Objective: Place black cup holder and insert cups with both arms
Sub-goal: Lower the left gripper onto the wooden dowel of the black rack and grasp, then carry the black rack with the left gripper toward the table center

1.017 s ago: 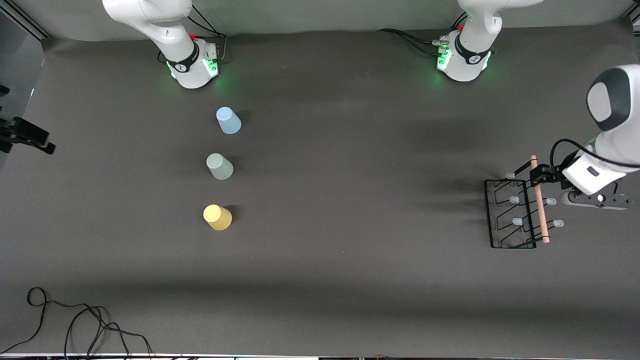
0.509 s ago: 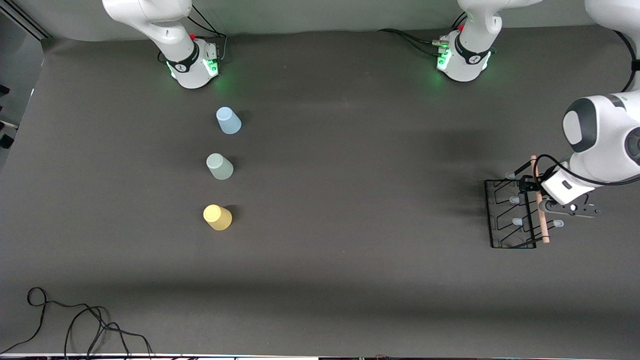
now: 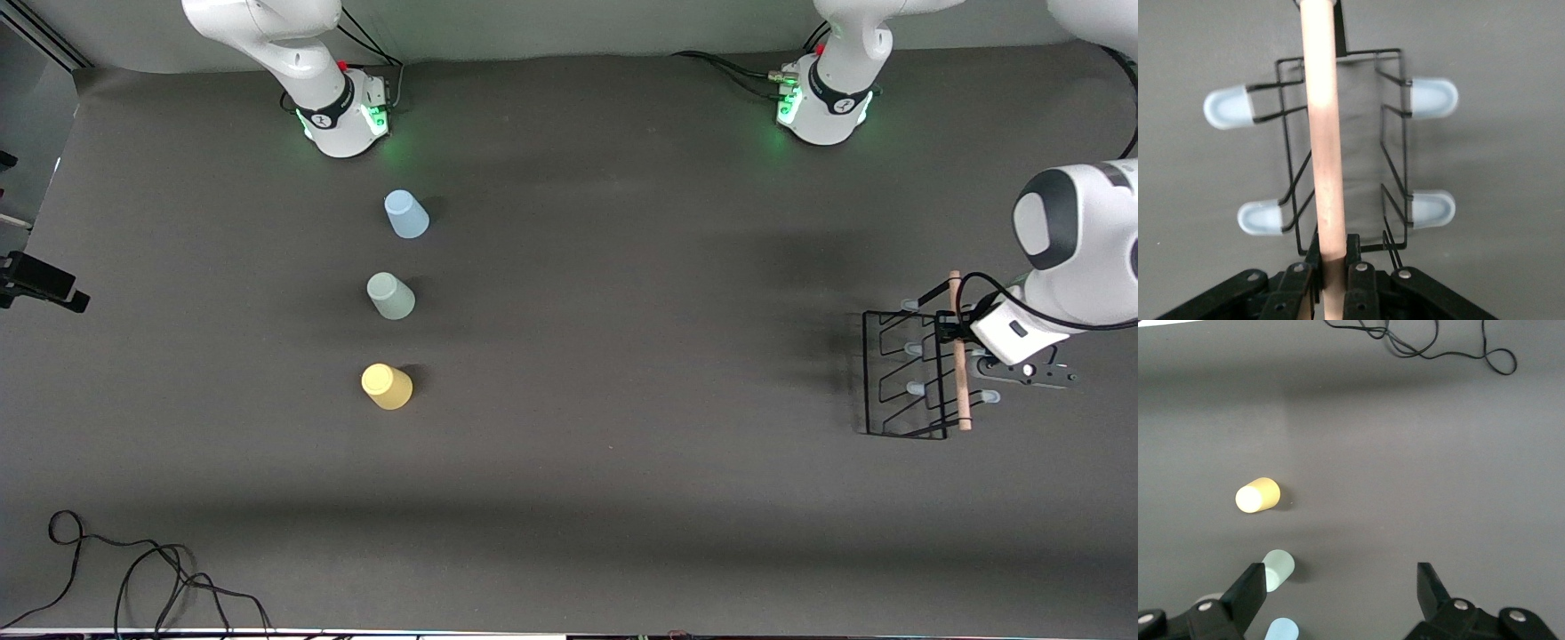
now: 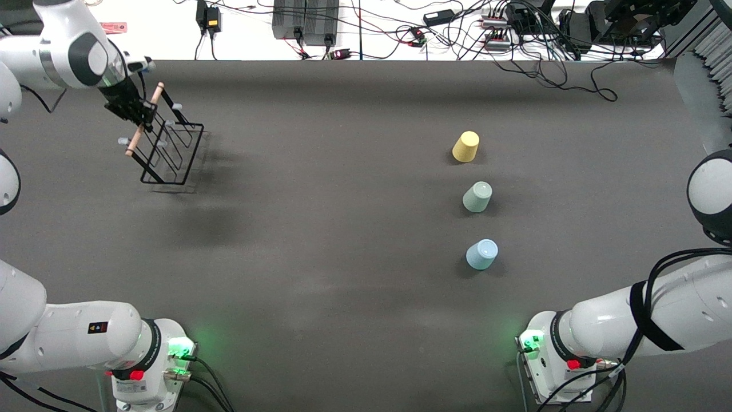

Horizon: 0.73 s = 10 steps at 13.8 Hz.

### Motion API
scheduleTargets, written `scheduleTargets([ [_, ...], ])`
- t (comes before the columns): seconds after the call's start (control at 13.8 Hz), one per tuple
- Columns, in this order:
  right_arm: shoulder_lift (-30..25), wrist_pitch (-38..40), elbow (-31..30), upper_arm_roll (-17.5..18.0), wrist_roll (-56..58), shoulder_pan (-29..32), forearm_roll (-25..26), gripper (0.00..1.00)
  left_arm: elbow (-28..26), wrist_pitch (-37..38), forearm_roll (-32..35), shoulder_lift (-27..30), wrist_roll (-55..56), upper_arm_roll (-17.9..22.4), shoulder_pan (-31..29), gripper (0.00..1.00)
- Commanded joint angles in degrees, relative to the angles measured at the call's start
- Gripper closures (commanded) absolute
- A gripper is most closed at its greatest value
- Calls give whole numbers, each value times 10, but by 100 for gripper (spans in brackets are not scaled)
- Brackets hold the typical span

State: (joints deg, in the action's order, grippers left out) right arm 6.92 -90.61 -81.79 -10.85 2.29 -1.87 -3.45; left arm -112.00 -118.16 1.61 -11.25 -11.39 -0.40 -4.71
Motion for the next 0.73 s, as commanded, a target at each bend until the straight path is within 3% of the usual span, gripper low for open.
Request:
scheduleTargets([
  [0.0, 2, 30, 17, -3, 6, 7, -18, 0, 26, 38, -3, 32, 91, -15, 36, 100],
  [0.29, -1, 31, 23, -17, 7, 8, -17, 0, 82, 82, -3, 17, 277, -45, 122, 100],
  [0.65, 13, 47, 12, -28, 17, 5, -15, 0, 121, 90, -5, 2, 504, -50, 284, 100],
])
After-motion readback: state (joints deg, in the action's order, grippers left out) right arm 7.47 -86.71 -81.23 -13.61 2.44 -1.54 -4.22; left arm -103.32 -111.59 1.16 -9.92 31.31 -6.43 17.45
